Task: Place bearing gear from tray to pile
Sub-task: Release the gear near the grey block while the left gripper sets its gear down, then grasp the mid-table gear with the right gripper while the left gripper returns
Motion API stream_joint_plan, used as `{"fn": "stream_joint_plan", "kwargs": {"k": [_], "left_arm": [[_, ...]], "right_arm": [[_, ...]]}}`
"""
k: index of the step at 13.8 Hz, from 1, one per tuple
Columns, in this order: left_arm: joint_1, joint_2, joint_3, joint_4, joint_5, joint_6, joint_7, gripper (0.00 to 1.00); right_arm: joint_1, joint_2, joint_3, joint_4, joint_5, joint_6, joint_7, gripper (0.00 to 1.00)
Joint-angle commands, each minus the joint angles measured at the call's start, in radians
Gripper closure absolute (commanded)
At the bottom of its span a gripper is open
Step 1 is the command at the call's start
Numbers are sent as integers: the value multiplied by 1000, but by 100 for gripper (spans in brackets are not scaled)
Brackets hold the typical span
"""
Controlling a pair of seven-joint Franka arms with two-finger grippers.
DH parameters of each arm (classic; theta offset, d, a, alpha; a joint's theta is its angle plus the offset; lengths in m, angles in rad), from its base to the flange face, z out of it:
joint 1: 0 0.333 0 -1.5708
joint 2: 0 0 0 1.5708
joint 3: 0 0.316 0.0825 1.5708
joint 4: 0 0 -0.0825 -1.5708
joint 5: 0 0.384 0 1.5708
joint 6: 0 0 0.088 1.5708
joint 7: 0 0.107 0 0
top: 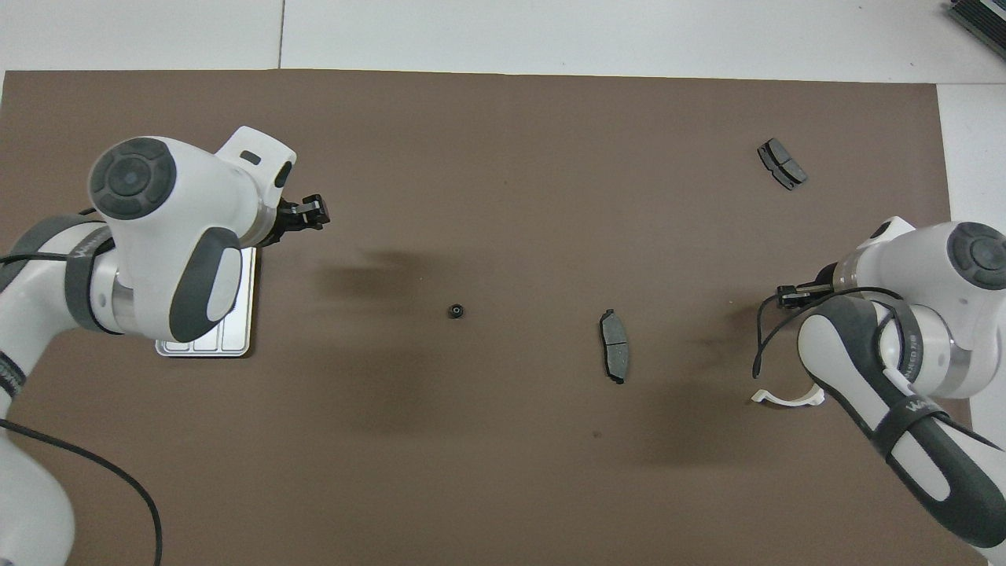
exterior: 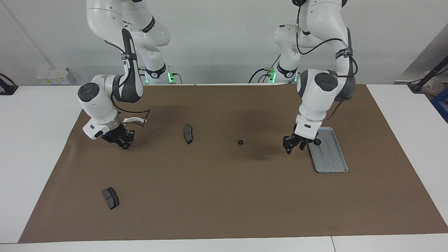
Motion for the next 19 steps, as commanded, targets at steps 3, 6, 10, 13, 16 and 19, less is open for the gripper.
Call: {"fn": "stream_joint_plan", "kwargs": {"k": [3,6,10,13,16,19], "left_arm": [[208,-27,-12,-44,10,-32,352,34],[237,-53,-12,-106,8,-23,412,36],[236,-95,-12,-223,8,24,412,36],[231,-107,-14,-309,8,121,410,36],[223,-96,-14,-334,8,164,390,36],[214,-82,-14,-358,8,217,375,36]], "right_arm": [[28,-41,23,4,12,-22,28,0],[152,-51,23,49,12,-74,190,0],[338,-30,23,128,15,-85,462,0],[434,27,23,216,16,-87,576,0],[522,97,23,318,18,-96,698,0],[586,192,23,444,59,-111,775,0]]}}
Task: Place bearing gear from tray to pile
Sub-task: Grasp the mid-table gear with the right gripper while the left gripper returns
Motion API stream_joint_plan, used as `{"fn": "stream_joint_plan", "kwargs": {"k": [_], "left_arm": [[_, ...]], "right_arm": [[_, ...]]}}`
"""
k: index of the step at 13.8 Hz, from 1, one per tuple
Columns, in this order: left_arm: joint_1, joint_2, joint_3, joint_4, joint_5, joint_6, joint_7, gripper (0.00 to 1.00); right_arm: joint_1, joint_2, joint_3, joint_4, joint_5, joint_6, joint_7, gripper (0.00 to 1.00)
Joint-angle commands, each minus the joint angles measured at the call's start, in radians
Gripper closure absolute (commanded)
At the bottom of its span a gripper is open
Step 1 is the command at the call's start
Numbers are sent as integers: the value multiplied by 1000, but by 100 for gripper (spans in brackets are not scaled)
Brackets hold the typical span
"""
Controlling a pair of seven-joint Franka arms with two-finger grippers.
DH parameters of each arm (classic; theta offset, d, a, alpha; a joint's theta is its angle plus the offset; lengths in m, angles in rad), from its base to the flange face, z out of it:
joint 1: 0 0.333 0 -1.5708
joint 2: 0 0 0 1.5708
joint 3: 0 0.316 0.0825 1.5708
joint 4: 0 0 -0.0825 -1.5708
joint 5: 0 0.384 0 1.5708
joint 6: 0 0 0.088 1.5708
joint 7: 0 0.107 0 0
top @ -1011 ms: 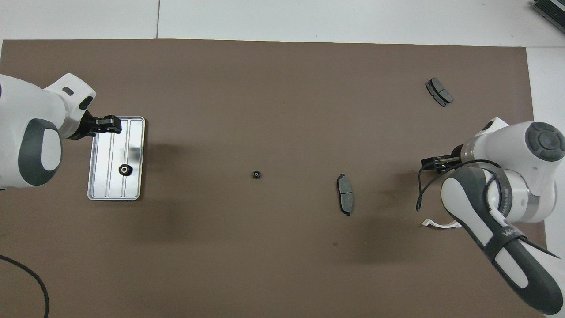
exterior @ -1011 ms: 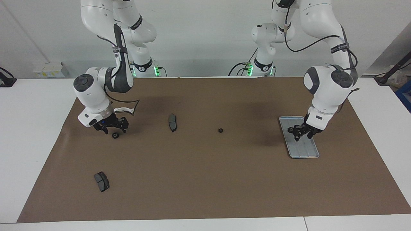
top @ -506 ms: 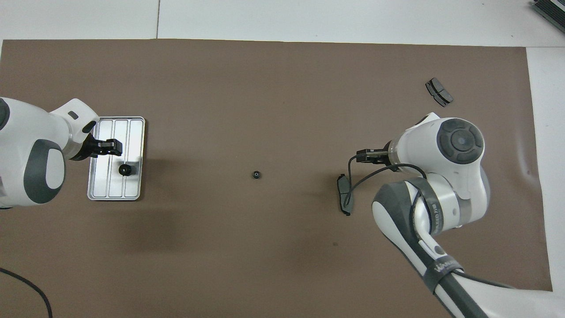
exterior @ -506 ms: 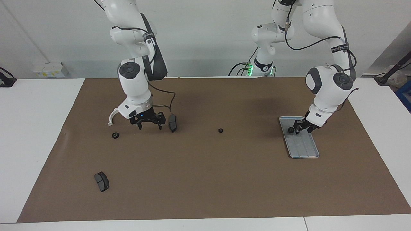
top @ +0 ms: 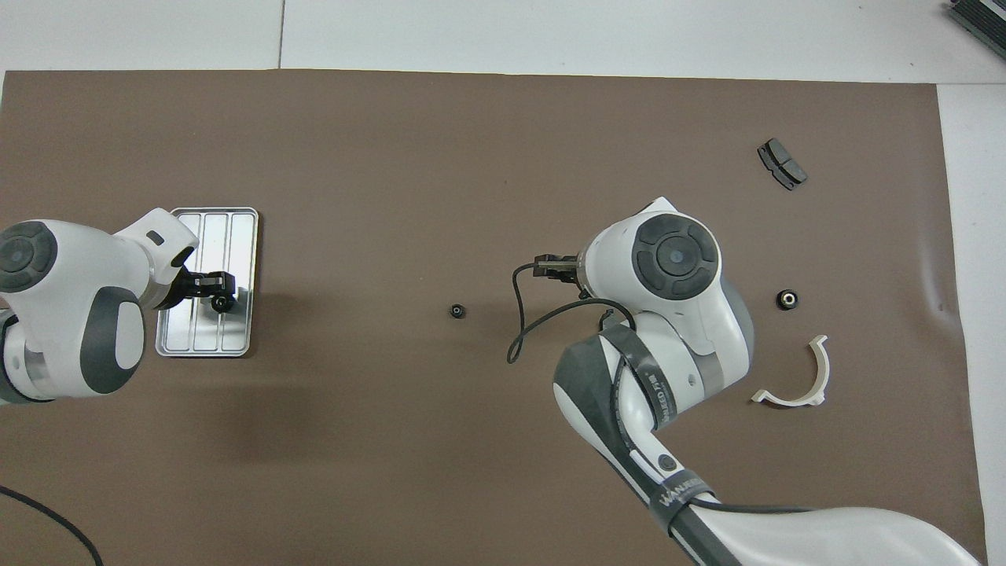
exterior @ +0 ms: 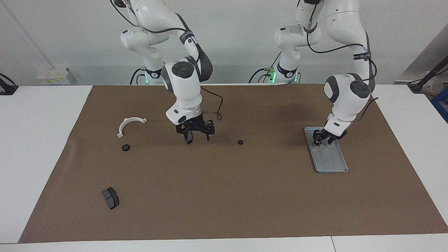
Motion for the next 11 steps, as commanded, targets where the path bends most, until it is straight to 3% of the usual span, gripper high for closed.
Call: {"fn": "stream_joint_plan", "kwargs": {"k": [1,3,6,8,11], "left_arm": [[-19,-11,6,-47,8,51,-23,36],[-20,-11,6,-47,8,50,-29,36],[-40,-11,6,-49,8,48,-56,39],[-52,-11,6,-49,8,47,-75,49],[-51,-11,6,-52,8,46,-76,54]], "right_arm": [[51,136,-4,197,44,-76,74,0],[76,233,-3,337,35,-132,155,0],[126,313,-3,408,33,-133,223,0],[154,377,-3,485,32,-133,275,0],[165,393,-3,497,27,-113,295,0]]}}
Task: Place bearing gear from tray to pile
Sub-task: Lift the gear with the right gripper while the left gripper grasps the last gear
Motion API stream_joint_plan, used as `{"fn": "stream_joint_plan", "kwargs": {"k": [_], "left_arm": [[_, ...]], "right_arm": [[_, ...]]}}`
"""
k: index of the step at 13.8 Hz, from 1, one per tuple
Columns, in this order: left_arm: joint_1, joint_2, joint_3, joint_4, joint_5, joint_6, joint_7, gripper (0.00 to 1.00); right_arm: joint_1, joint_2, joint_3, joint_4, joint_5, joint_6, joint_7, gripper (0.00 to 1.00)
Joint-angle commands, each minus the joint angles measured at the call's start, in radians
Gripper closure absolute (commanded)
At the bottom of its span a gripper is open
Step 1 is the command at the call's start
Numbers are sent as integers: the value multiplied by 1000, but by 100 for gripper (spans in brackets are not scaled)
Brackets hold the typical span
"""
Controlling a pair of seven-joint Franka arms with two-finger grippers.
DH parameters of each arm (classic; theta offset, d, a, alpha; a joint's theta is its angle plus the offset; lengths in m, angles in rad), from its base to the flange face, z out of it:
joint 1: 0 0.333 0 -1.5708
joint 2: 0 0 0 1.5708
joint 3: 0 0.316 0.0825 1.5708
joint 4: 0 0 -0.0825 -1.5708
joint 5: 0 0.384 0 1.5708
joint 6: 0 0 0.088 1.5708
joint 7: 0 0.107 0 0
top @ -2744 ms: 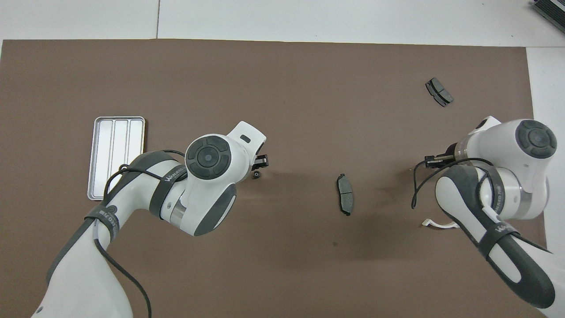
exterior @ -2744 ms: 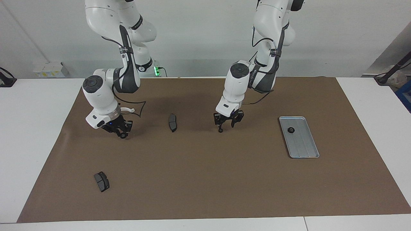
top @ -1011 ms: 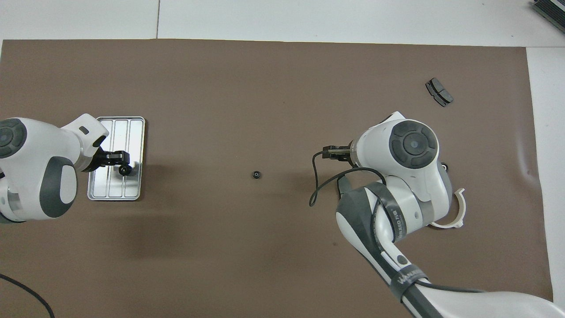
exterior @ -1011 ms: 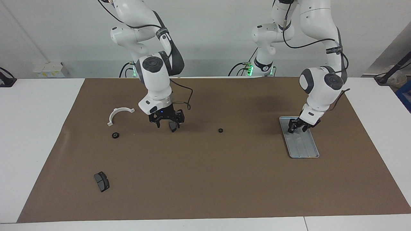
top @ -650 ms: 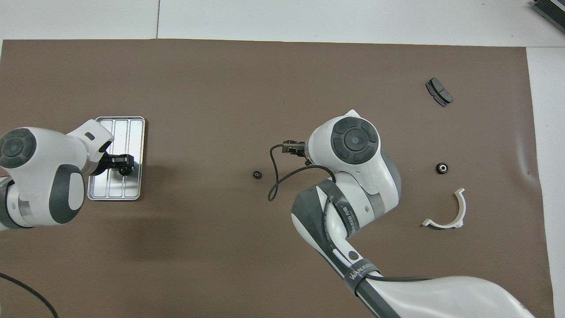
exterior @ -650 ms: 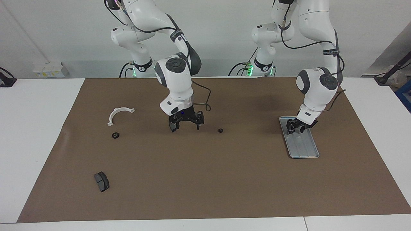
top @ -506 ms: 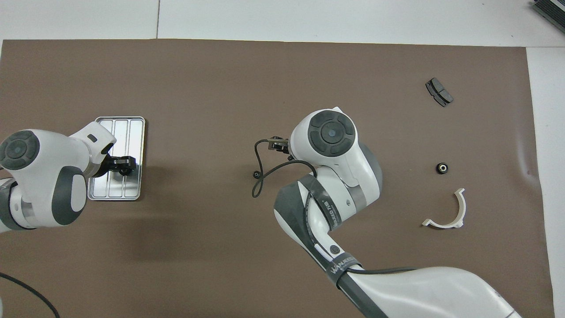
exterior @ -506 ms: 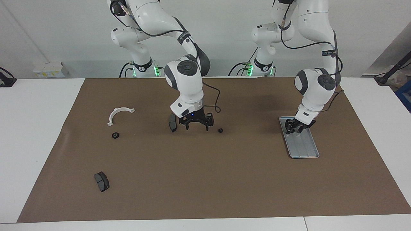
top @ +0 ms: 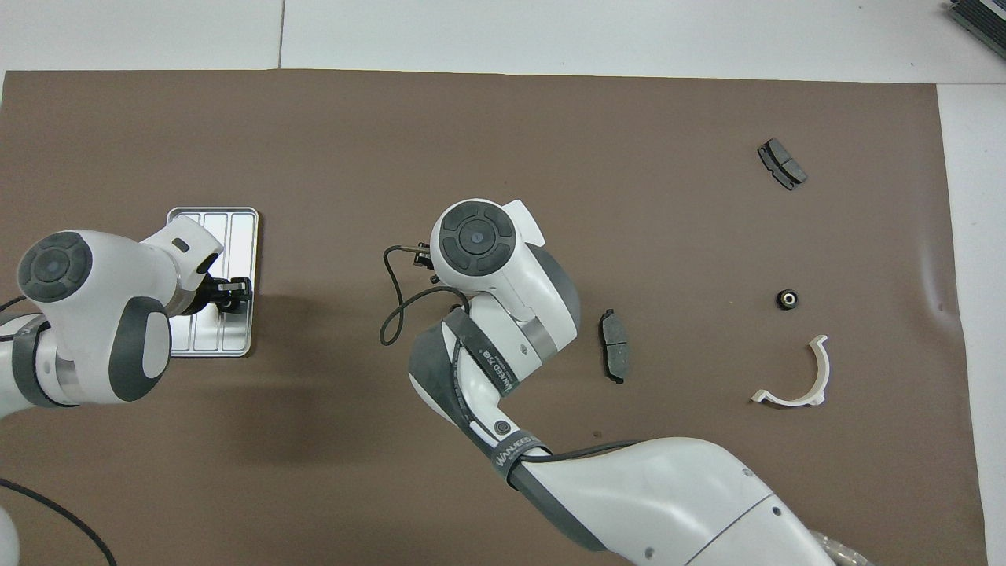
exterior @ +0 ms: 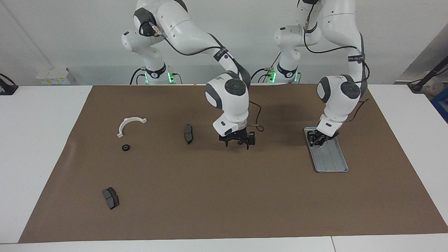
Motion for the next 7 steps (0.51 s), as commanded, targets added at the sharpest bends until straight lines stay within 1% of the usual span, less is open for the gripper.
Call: {"fn": "stream_joint_plan", "kwargs": {"k": [1,3,6,7], "left_arm": [[-12,-13,13,-27,8,23,-17,55],[-9,-13,13,-32,8,24,-17,59],[-6,-13,13,-32,8,24,-17,73],[1,-13,13,-29,8,24,-15,80]], "right_arm": [[9,32,-2,49,6,0,14,0],[28,23,-2,9,4,31,13,0],[38,1,-2,-60,3,34,5,2],[45,-5,-2,-80,3,35,-1,3]]}}
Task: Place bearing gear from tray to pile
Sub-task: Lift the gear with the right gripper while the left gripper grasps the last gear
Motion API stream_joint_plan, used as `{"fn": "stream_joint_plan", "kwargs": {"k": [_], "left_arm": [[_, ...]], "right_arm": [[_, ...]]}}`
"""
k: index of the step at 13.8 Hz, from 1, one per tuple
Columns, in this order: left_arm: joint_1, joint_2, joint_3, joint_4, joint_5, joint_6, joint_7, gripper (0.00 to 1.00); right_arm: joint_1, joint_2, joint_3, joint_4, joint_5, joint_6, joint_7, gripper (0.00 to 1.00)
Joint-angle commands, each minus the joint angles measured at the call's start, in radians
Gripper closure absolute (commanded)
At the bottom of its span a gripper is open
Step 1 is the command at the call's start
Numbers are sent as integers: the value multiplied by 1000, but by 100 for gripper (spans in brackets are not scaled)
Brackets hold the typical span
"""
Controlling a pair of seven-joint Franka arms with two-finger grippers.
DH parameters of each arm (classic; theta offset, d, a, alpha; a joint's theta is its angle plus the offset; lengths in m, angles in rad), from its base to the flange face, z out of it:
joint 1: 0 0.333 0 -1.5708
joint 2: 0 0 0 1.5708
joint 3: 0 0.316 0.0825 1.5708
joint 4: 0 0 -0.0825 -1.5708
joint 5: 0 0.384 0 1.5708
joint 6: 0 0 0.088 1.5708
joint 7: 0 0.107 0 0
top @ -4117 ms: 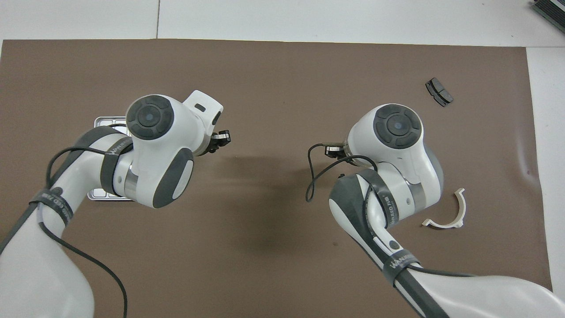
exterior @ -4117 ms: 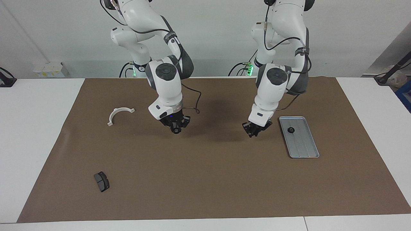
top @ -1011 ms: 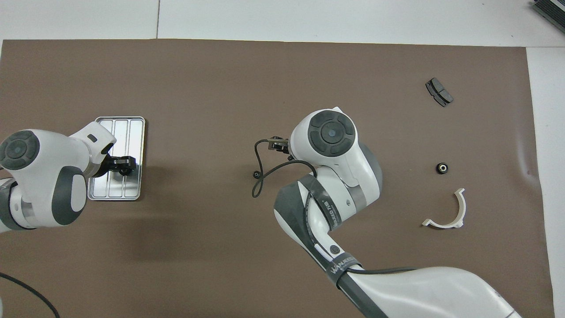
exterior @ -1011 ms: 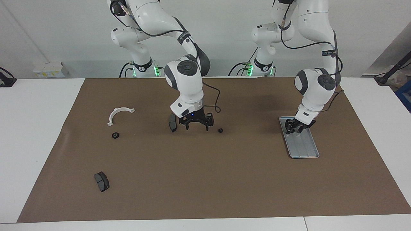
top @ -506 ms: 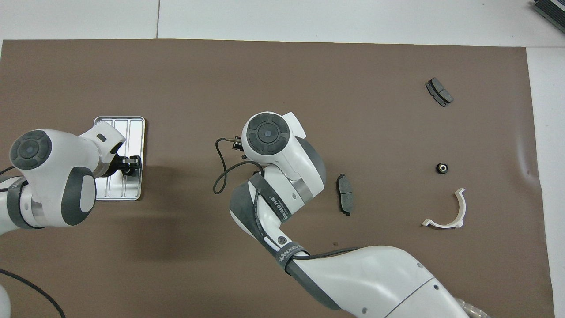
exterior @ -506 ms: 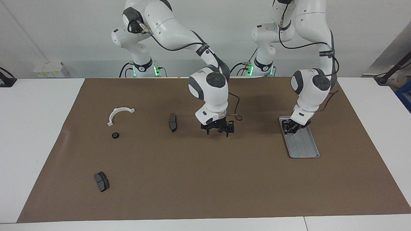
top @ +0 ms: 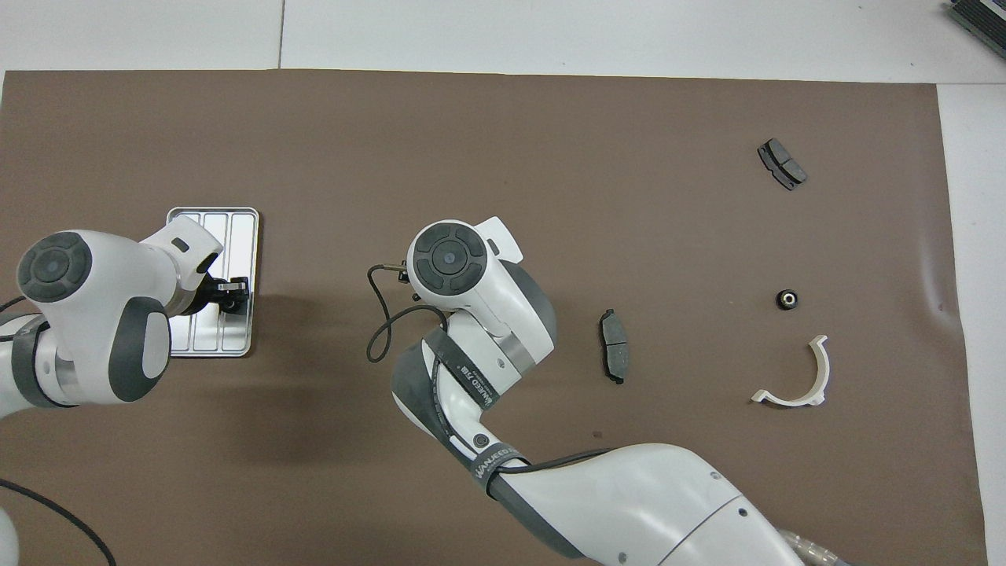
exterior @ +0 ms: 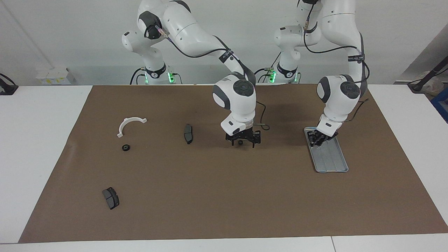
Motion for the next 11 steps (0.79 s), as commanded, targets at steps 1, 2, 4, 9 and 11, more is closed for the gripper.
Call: {"fn": "stream_joint_plan", "kwargs": {"k": [1,2,4,9,11], "left_arm": [[4,-10,11,-23,8,20,-11,86],[5,-10,11,-16,8,16,-9,89],[5,-7,11,10,8,3,-11,93],[-12,-2,10,178,8,-159,-57,97],[-25,-2,7,226,8,-201,-92,97]], "right_arm": [[12,-26,-2,-64,3,22,-16,5],[13,-32,-2,-76,3,24,-18,9],[15,-42,-2,-106,1,38,-19,18],[23,-49,-2,-109,-13,35,-18,67],[20,-51,-4,-101,-14,33,-15,86]]}}
